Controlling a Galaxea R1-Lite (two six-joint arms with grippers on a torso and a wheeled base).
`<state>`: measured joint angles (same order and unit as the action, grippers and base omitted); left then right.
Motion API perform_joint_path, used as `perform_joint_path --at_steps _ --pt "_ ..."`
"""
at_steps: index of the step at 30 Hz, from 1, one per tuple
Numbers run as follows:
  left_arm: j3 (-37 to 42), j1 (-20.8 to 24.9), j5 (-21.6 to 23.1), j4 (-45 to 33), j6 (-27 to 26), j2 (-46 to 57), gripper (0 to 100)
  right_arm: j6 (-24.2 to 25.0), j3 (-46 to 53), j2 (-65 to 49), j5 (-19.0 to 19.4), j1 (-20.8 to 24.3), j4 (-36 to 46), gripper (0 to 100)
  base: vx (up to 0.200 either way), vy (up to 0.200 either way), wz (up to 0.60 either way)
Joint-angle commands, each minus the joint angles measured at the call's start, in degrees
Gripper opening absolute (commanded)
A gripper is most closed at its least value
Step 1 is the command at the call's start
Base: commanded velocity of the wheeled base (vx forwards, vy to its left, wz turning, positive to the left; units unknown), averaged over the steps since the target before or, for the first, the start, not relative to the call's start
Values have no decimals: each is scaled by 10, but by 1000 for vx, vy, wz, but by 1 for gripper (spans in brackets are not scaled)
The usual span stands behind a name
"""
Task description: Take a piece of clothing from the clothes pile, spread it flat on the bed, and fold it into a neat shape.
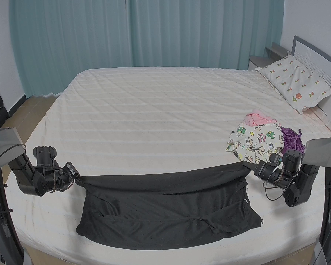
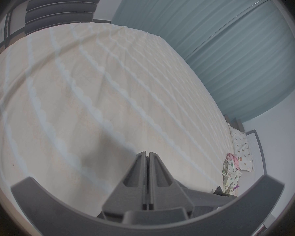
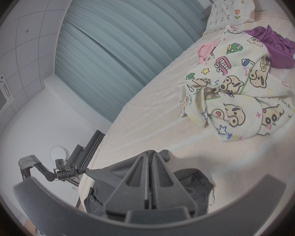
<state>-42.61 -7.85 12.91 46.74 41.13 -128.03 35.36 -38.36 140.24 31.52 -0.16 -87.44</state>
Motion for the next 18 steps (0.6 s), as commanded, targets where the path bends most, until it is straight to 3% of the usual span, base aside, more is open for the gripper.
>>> perform_joint_path --at_steps 1,18 --pt "21 1 0 0 -1 8 0 -14 22 -8 3 -2 2 0 0 0 0" --pt "129 1 -1 53 -66 2 0 -207 107 -5 4 2 34 0 0 0 0"
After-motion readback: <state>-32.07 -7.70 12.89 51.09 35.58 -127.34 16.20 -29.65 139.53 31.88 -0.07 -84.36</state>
